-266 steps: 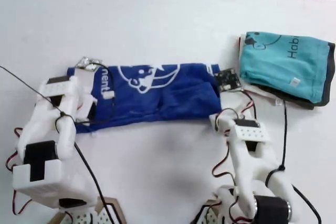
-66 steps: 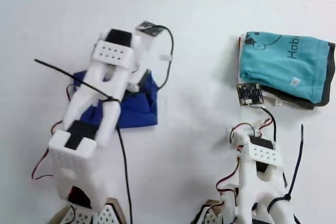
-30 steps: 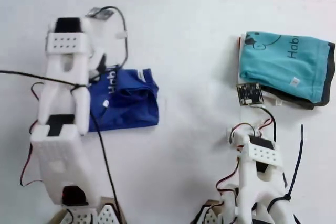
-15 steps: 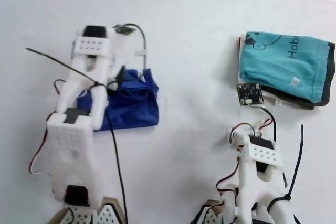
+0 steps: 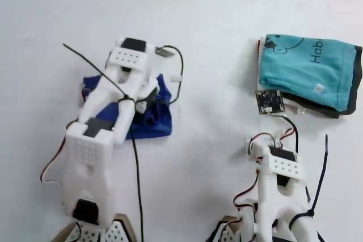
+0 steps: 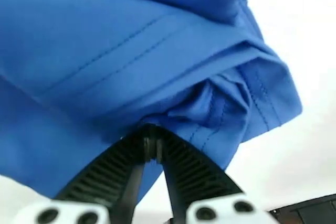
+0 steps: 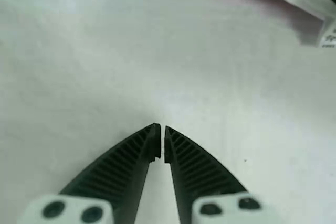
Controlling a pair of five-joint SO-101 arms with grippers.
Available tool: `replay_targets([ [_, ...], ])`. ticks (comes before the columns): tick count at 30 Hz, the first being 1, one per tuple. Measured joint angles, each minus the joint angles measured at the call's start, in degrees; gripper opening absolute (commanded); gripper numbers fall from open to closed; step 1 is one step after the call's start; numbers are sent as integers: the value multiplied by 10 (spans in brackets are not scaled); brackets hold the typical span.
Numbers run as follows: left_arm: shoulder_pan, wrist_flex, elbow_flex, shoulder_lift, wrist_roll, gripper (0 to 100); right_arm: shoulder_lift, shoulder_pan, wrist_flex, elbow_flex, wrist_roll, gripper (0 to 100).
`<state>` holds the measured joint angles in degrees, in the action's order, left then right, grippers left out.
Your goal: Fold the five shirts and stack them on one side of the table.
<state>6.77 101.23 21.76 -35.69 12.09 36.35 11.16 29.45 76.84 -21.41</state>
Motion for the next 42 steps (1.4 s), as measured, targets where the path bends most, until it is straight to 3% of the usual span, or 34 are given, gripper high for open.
replay_targets([
  [5,9,0,-23,6,-18,28,0,0,0,0,0,20],
  [13,84,0,-147,128,-21,28,0,0,0,0,0,20],
  [20,76,0,-175,204,-21,28,0,0,0,0,0,20],
  [24,31,-9,-149,225,-21,28,0,0,0,0,0,20],
  [31,-62,-126,-164,227,-21,28,0,0,0,0,0,20],
  [37,-67,-228,-252,227,-21,29,0,0,0,0,0,20],
  [42,-67,-260,-280,227,-20,28,0,0,0,0,0,20],
])
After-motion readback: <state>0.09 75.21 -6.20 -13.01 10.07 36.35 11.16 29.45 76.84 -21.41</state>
